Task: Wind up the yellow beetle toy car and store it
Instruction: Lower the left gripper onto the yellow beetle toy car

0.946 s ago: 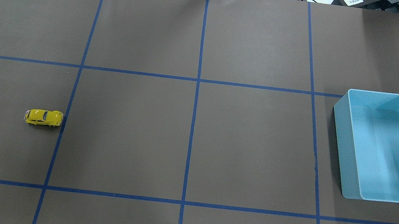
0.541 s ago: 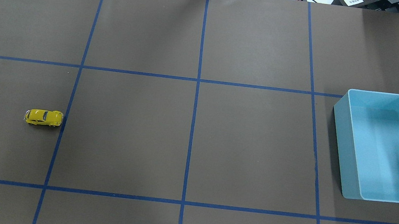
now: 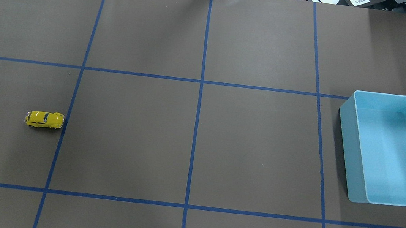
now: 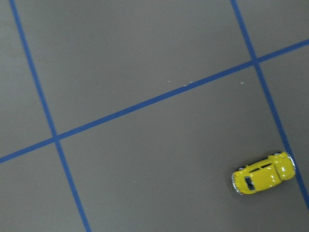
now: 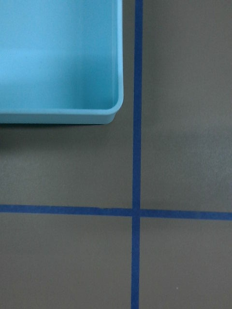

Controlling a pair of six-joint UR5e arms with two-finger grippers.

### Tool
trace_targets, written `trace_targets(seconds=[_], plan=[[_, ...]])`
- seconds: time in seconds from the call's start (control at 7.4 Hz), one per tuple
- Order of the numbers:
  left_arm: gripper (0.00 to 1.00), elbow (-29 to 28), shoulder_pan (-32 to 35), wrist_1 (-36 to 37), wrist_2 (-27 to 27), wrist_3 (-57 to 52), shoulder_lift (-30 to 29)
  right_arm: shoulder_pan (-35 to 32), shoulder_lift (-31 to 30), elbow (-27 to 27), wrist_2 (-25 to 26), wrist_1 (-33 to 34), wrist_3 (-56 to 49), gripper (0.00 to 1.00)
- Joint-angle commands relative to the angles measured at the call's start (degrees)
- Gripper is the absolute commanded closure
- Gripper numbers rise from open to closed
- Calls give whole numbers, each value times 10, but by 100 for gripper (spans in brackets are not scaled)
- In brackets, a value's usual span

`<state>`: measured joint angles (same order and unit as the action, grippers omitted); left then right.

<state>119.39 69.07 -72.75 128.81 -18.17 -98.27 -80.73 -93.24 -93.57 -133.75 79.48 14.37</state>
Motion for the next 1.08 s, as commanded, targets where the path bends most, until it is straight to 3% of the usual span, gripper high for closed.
trace_targets(seconds=[0.0, 0.27, 0.54, 0.68, 0.81, 0.95], plan=[[0, 1, -53, 1, -37, -142, -33, -16, -10, -13, 8, 1, 0, 0], [0, 3, -122, -3, -82, -173, -55, -49, -19, -69, 1, 74, 0, 0], [1, 11, -207, -14, -87, -177, -60, -50, -12, -84, 1, 134, -2, 0], [1, 11, -255, -14, -107, -175, -61, -54, -13, -86, 1, 134, -12, 0], [1, 9, -277, -13, -152, -176, -59, -54, -7, -86, 3, 134, -34, 0], [1, 5, -285, -13, -159, -177, -53, -54, -8, -86, 6, 134, -34, 0]])
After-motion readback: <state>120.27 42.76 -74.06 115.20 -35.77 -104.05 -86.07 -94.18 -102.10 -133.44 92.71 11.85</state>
